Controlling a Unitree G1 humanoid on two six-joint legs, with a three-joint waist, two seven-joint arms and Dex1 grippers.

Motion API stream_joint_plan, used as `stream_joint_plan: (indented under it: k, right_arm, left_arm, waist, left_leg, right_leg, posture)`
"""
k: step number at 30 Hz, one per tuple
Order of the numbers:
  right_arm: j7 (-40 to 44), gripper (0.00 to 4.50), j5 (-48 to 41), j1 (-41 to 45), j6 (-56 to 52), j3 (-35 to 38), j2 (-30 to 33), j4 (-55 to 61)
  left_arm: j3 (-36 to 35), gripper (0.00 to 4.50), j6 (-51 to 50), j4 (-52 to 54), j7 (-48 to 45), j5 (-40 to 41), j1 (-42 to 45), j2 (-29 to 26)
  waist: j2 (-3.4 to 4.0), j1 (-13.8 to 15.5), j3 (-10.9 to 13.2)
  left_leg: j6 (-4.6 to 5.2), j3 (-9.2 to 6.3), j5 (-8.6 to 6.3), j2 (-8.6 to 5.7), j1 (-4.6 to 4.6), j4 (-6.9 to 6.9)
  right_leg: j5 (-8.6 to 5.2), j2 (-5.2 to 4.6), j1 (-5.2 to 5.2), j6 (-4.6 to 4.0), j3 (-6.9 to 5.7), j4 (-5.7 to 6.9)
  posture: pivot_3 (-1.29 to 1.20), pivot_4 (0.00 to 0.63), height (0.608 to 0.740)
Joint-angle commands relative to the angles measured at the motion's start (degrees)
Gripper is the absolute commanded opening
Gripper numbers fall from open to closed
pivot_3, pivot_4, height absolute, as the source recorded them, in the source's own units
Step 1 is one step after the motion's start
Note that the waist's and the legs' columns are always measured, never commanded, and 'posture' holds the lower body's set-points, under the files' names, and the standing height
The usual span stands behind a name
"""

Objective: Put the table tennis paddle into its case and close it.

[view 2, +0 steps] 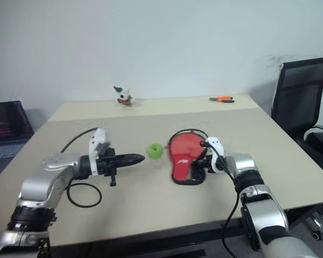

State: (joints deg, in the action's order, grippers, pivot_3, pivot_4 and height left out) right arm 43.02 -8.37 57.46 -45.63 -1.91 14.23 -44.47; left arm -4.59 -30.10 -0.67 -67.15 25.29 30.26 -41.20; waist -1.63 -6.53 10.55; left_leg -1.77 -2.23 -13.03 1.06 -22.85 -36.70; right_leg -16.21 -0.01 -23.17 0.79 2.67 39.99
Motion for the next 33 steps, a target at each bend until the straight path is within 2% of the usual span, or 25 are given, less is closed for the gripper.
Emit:
stream_joint_plan:
  k: [1, 8, 12, 16, 23, 33]
  right_arm:
    - [3.7, 0.04, -3.0, -2.6, -6.2, -3.0, -2.8, 8.1]
    - [2.9, 0.04, -6.1, -10.9, -18.0, -5.2, -1.0, 28.7]
    - [0.9, 0.04, -8.6, -17.3, -25.9, -4.0, 2.7, 41.5]
    - [-1.3, 0.04, -11.0, -21.4, -31.4, -1.8, 5.4, 49.5]
    - [-4.3, 0.04, -14.5, -26.0, -36.8, 1.2, 8.0, 57.4]
    - [-6.7, 0.04, -18.1, -28.6, -39.6, 3.9, 11.3, 60.4]
  left_arm:
    - [-2.1, 0.0, -1.6, 4.9, -0.6, 3.1, -1.9, -1.8]
    - [-1.6, 0.0, -4.2, 11.6, -2.2, 7.1, -7.5, -3.7]
    - [-1.6, 0.0, -4.7, 15.3, -3.5, 8.4, -11.6, -5.5]
    - [-1.9, 0.0, -5.0, 16.3, -3.2, 9.3, -13.2, -6.6]
    - [-0.8, 0.0, -4.8, 16.6, -3.3, 9.5, -13.7, -7.2]
    - [-0.1, 0.0, -4.7, 16.0, -3.8, 9.1, -12.8, -7.4]
  waist:
    - [0.0, 0.0, 0.0]
    - [0.01, 0.3, 0.0]
    - [0.02, 1.3, 0.0]
    - [0.03, 2.0, 0.0]
    - [0.03, 2.9, 0.0]
    - [0.02, 3.5, 0.0]
  left_leg:
    - [0.0, -0.01, 0.0, 0.04, -0.05, 0.01]
    - [-0.1, -0.01, -0.07, 0.09, -0.09, 0.05]
    - [-0.13, -0.03, -0.08, 0.08, -0.11, 0.06]
    - [-0.15, -0.07, -0.09, 0.02, -0.12, 0.06]
    - [-0.14, -0.1, -0.09, -0.21, -0.18, 0.06]
    - [-0.14, -0.11, -0.09, -0.25, -0.25, 0.06]
  right_leg:
    - [0.0, 0.03, -0.03, -0.01, -0.02, -0.01]
    - [-0.05, 0.05, -0.05, -0.08, -0.04, -0.08]
    - [-0.1, 0.05, -0.05, -0.13, -0.07, -0.11]
    - [-0.2, 0.04, -0.04, -0.02, -0.09, -0.14]
    - [-0.34, 0.02, -0.03, 0.21, -0.09, -0.2]
    - [-0.34, -0.03, -0.01, 0.22, -0.12, -0.32]
  posture:
    - [0.0, 0.15, 0.74]
    - [0.0, 0.15, 0.74]
    - [0.0, 0.15, 0.74]
    - [0.0, 0.15, 0.74]
    - [0.0, 0.15, 0.74]
    - [0.0, 0.15, 0.74]
